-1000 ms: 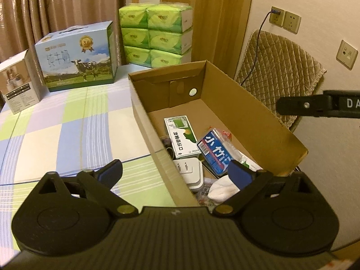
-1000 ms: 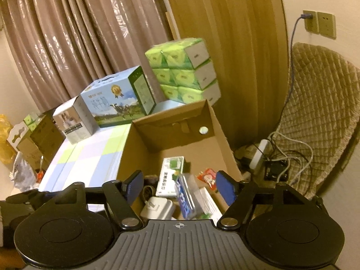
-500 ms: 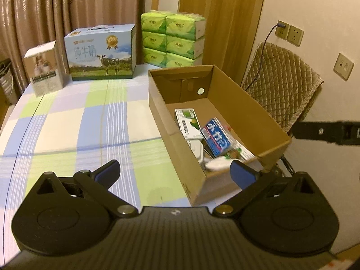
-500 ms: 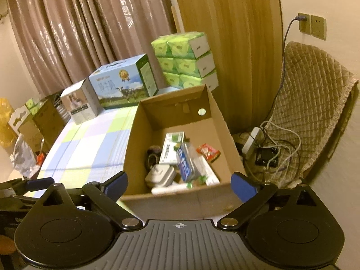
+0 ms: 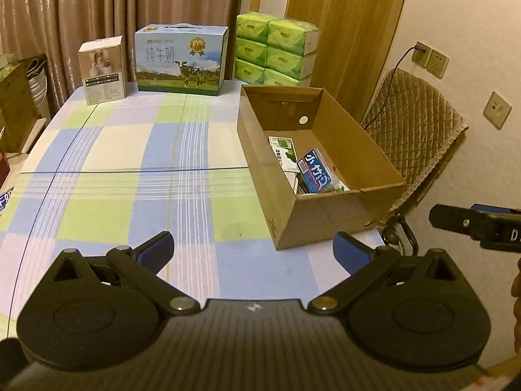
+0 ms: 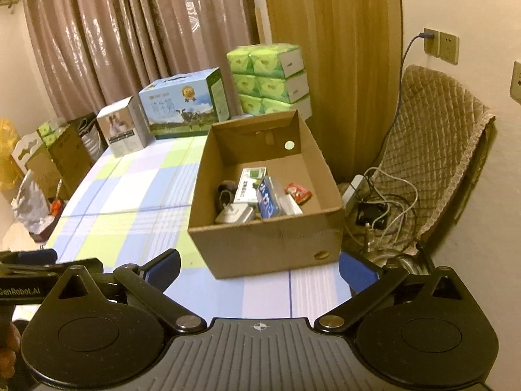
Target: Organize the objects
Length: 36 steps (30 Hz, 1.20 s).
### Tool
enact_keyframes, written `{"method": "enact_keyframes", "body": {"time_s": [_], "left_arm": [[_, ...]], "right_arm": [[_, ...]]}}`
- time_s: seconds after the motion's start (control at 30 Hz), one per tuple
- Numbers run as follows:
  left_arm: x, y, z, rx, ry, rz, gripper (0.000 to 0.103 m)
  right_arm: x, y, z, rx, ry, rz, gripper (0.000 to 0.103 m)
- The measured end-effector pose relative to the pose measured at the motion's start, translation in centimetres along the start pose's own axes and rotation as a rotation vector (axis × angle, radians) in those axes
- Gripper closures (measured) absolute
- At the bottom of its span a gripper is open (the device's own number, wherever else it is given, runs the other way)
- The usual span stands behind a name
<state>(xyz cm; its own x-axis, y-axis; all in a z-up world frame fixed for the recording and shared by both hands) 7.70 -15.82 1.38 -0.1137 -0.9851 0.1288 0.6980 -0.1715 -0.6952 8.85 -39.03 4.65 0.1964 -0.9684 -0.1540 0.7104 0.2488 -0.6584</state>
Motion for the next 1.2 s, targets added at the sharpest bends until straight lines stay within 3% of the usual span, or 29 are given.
{"method": "enact_keyframes", "body": {"time_s": [0.47, 1.2], "left_arm": [[-0.2, -3.1, -2.1, 0.038, -0.002, 0.019, 0.001], [-0.5, -2.7, -2.8, 0.029, -0.009, 0.029, 0.001]], "right_arm": [[-1.9, -1.8, -3.1, -0.026, -0.052, -0.005, 0.002], [-1.9, -1.7, -2.9, -0.026, -0.049, -0.009, 0.002]]}}
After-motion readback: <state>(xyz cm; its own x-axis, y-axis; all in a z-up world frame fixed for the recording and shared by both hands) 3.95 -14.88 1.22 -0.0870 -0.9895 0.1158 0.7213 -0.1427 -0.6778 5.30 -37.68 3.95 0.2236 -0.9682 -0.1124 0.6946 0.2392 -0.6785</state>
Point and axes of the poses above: each gripper's, at about its wrist camera, not at the fingertips, and y roughly the way its jaws point, x to its right, z to its top, the point moved 4 cm from there along y, roughly the way its jaws point
